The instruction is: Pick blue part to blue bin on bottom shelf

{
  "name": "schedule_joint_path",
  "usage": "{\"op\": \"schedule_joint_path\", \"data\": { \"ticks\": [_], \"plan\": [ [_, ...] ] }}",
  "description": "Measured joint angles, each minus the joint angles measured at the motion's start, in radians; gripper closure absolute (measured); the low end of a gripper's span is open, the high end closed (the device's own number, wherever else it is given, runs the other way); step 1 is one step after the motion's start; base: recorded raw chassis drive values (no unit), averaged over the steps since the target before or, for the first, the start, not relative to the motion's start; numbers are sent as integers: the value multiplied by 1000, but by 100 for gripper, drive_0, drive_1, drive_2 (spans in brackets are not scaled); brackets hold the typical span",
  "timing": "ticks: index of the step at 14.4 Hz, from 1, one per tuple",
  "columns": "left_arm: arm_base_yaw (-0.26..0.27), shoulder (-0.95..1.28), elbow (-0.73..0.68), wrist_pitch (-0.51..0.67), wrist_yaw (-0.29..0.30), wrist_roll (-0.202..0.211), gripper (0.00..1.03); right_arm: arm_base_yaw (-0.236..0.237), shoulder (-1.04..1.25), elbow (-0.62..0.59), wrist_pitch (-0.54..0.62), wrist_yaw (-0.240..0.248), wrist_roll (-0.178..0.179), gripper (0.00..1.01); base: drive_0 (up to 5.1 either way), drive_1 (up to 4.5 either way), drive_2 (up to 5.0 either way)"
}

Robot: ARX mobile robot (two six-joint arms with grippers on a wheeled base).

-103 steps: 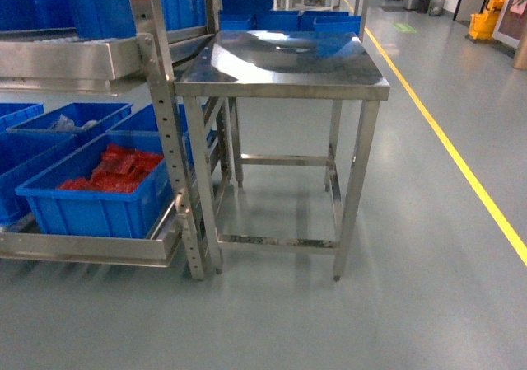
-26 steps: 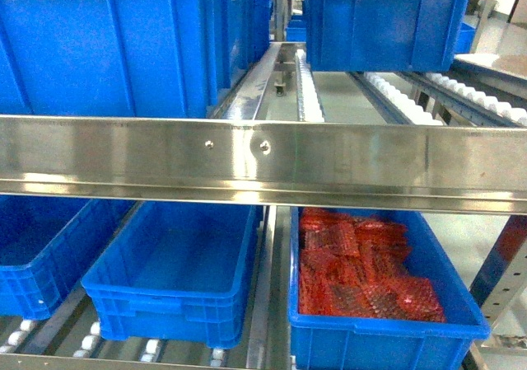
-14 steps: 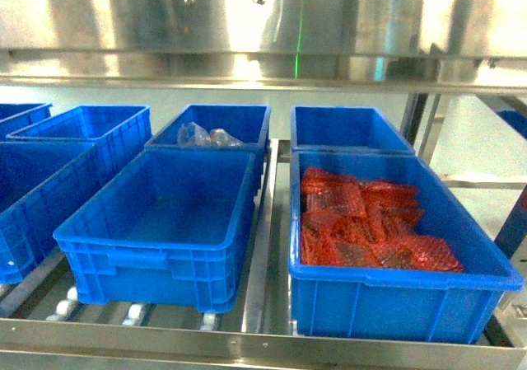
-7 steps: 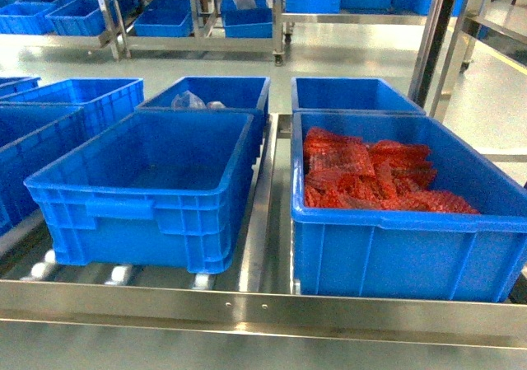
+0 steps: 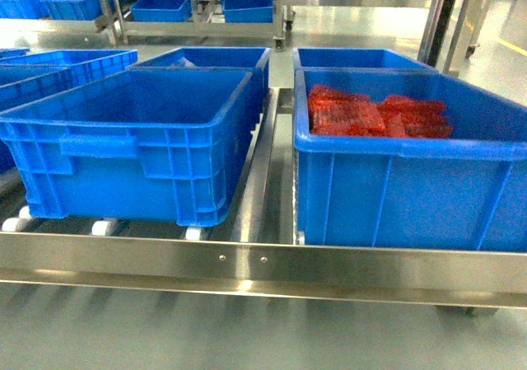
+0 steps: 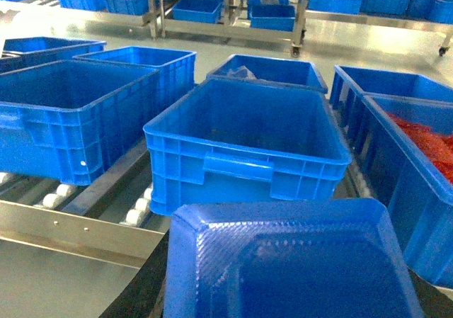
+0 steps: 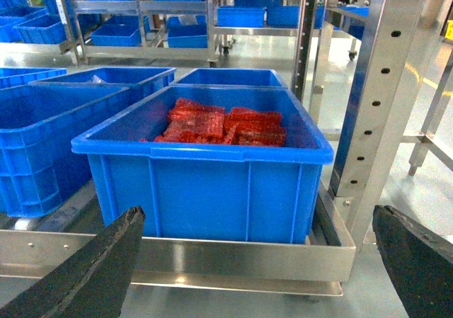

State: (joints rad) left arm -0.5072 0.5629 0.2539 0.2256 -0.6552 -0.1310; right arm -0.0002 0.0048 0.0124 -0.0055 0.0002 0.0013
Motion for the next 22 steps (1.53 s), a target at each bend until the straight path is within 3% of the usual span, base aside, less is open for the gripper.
{"op": "schedule_joint_path", "data": {
  "ticks": [14, 22],
  "plan": [
    [0, -1, 0, -1, 1, 0, 59, 0, 0, 0, 1, 0, -1, 3, 0, 0, 0],
    [0, 1, 0, 1, 2, 0, 59, 0, 0, 0, -2, 0, -1, 3, -1, 433, -434]
  ]
}}
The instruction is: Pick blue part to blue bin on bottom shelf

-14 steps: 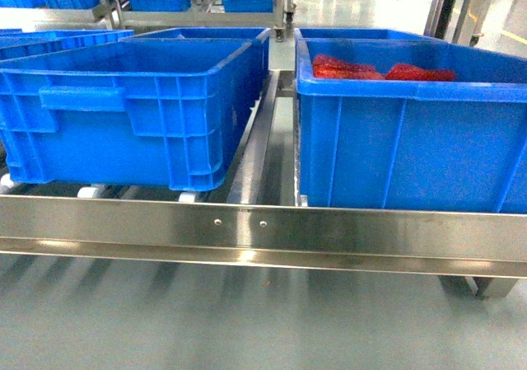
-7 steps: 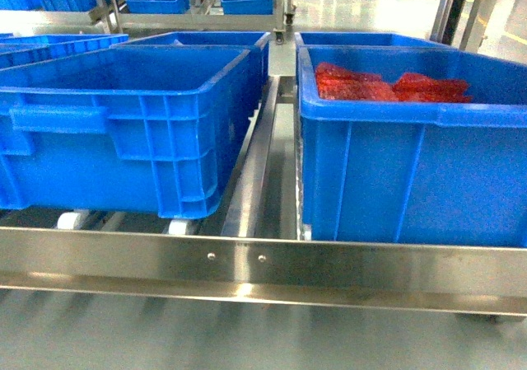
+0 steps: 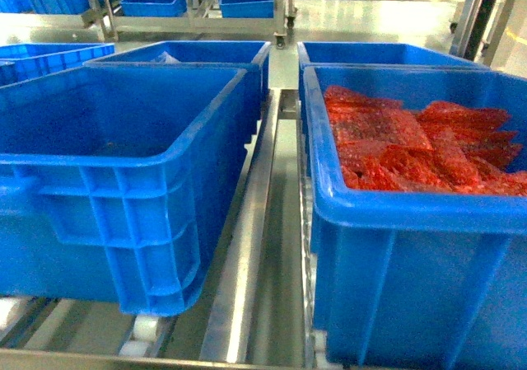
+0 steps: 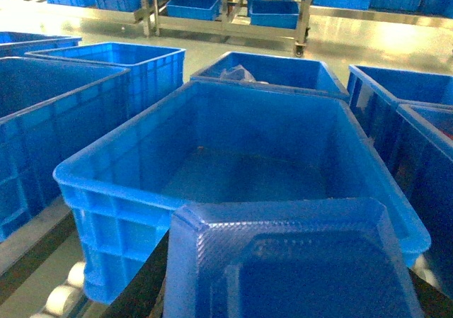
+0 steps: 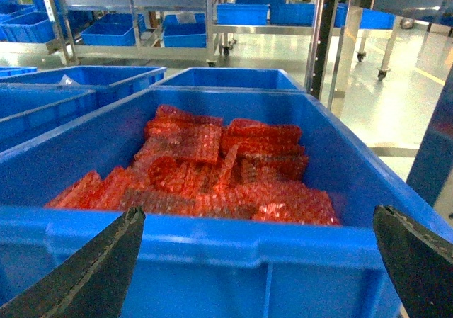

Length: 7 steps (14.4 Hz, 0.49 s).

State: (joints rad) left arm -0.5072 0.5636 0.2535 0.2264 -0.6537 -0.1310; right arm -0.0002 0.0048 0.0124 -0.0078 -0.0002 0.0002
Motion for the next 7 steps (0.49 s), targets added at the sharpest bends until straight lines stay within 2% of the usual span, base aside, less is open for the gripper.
{"op": "schedule_joint_path", "data": {
  "ticks": [4, 7],
  "plan": [
    [0, -1, 0, 1, -1, 0, 59, 0, 0, 0, 6, 0, 0, 3, -1, 432, -435],
    [0, 3, 0, -1, 0, 0, 59, 0, 0, 0, 2, 0, 0, 3, 0, 0, 0]
  ]
}}
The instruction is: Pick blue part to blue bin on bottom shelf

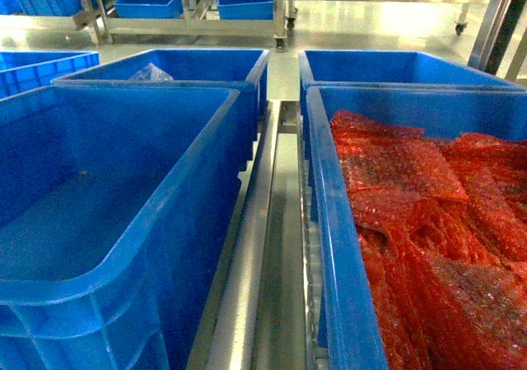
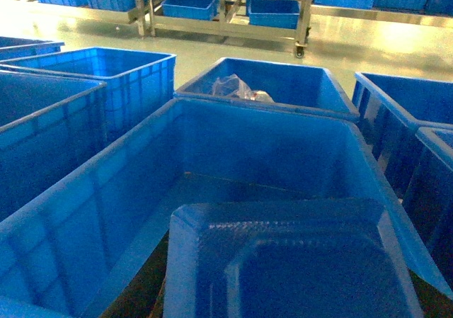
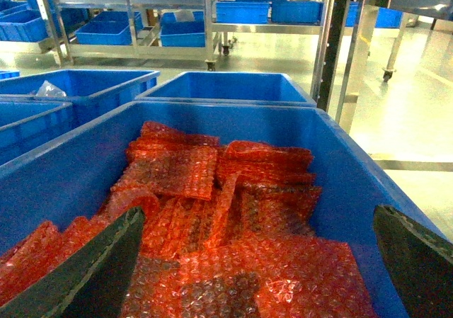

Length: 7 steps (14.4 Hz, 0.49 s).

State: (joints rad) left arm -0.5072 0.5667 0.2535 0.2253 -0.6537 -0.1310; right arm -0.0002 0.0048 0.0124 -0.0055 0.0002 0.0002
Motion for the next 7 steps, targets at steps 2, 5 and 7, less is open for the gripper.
{"op": "schedule_joint_path", "data": {
  "ticks": [2, 5, 7],
  "plan": [
    [0, -2, 0, 0, 0, 0, 59, 0, 0, 0, 0, 0, 0, 3, 0, 0, 0],
    [0, -1, 0, 0, 0, 0, 59, 0, 0, 0, 0, 0, 0, 3, 0, 0, 0],
    [0, -2, 0, 0, 0, 0, 59, 0, 0, 0, 1, 0, 0, 3, 0, 0, 0]
  ]
}}
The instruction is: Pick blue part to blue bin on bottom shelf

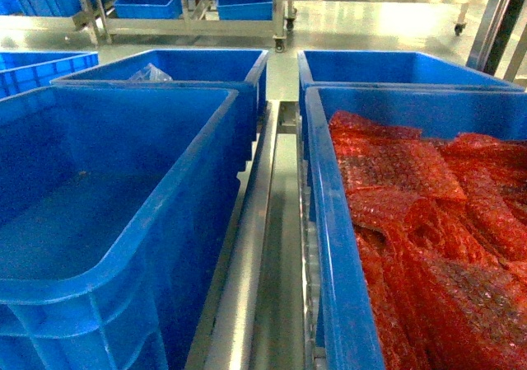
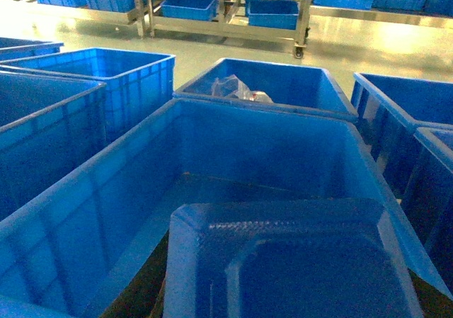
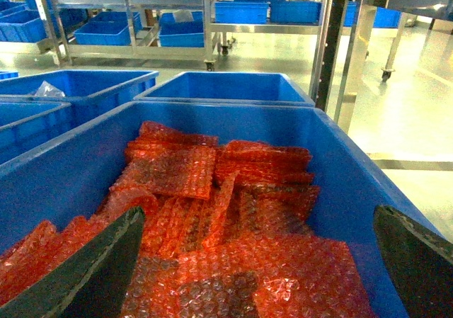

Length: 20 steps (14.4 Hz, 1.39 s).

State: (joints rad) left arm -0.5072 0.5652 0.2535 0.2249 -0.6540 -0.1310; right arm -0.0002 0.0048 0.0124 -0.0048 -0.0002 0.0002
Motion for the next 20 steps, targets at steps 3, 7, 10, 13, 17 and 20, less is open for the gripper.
{"op": "schedule_joint_path", "data": {
  "ticks": [3, 7, 10, 13, 17, 20],
  "plan": [
    [0, 0, 0, 0, 0, 0, 59, 0, 0, 0, 0, 0, 0, 3, 0, 0, 0],
    [0, 0, 0, 0, 0, 0, 59, 0, 0, 0, 0, 0, 0, 3, 0, 0, 0],
    [0, 0, 0, 0, 0, 0, 59, 0, 0, 0, 0, 0, 0, 3, 0, 0, 0],
    [0, 0, 0, 0, 0, 0, 59, 0, 0, 0, 0, 0, 0, 3, 0, 0, 0],
    [0, 0, 0, 0, 0, 0, 59, 0, 0, 0, 0, 0, 0, 3, 0, 0, 0],
    [0, 0, 0, 0, 0, 0, 59, 0, 0, 0, 0, 0, 0, 3, 0, 0, 0]
  ]
}}
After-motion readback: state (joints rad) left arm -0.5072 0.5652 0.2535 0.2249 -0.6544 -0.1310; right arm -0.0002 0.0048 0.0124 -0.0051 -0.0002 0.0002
